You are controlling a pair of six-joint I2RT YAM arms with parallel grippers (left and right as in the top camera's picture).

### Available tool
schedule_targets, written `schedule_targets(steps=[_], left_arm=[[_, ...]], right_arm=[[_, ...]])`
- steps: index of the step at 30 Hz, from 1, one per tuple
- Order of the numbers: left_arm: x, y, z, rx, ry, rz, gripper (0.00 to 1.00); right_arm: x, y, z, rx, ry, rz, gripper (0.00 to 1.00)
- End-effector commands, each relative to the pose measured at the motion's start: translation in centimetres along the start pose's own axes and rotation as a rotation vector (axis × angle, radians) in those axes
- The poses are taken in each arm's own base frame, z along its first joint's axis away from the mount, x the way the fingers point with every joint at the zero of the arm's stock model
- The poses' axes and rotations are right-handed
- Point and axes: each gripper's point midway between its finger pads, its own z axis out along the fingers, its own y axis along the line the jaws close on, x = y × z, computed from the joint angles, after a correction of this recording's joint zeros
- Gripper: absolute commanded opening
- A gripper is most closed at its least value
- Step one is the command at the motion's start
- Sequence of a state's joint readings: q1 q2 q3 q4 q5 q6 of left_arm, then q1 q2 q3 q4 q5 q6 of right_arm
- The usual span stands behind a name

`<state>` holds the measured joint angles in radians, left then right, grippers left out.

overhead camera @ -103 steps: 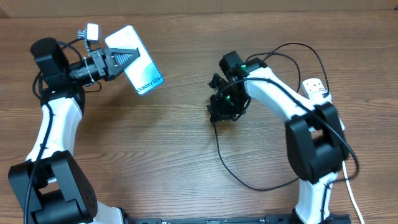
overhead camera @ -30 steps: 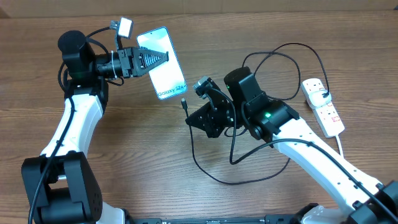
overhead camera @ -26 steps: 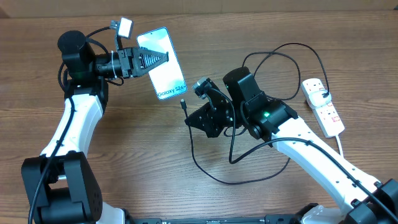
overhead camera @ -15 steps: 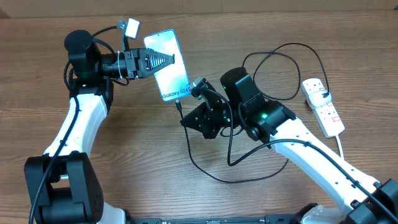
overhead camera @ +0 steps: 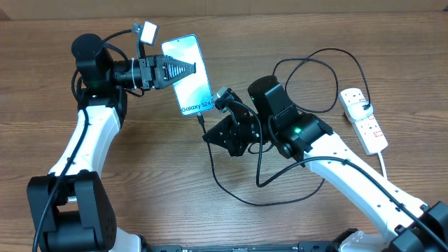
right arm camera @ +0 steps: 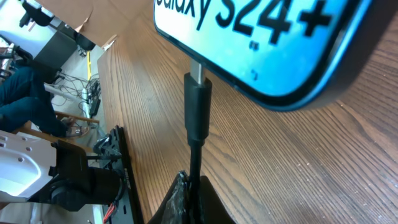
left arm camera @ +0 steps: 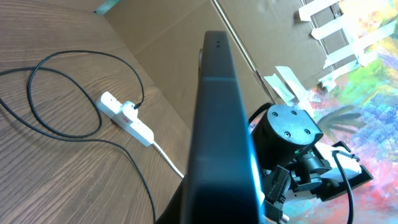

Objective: Plug charger to phone and switch on socket

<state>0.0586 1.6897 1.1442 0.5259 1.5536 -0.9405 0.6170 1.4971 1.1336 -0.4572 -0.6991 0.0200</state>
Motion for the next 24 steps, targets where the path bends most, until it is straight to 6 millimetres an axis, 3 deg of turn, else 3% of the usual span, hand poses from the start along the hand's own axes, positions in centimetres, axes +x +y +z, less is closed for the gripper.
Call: schedule_targets(steps=[1, 15, 24], left_arm=[[0.2, -0.6, 0.1, 0.017, 0.023, 0.022, 0.04], [0.1, -0.8, 0.1, 0.018, 0.024, 0.054, 0.04], [0.0, -0.9, 0.1, 0.018, 0.024, 0.071, 0.04]], right_arm=[[-1.7, 0.6, -0.3, -0.004, -0.036, -0.054, 0.04], [-2.3, 0.6, -0.3, 0.002, -0.059, -0.072, 0.04], [-2.7, -0.9, -0.6, 0.076, -0.074, -0.068, 0.04]])
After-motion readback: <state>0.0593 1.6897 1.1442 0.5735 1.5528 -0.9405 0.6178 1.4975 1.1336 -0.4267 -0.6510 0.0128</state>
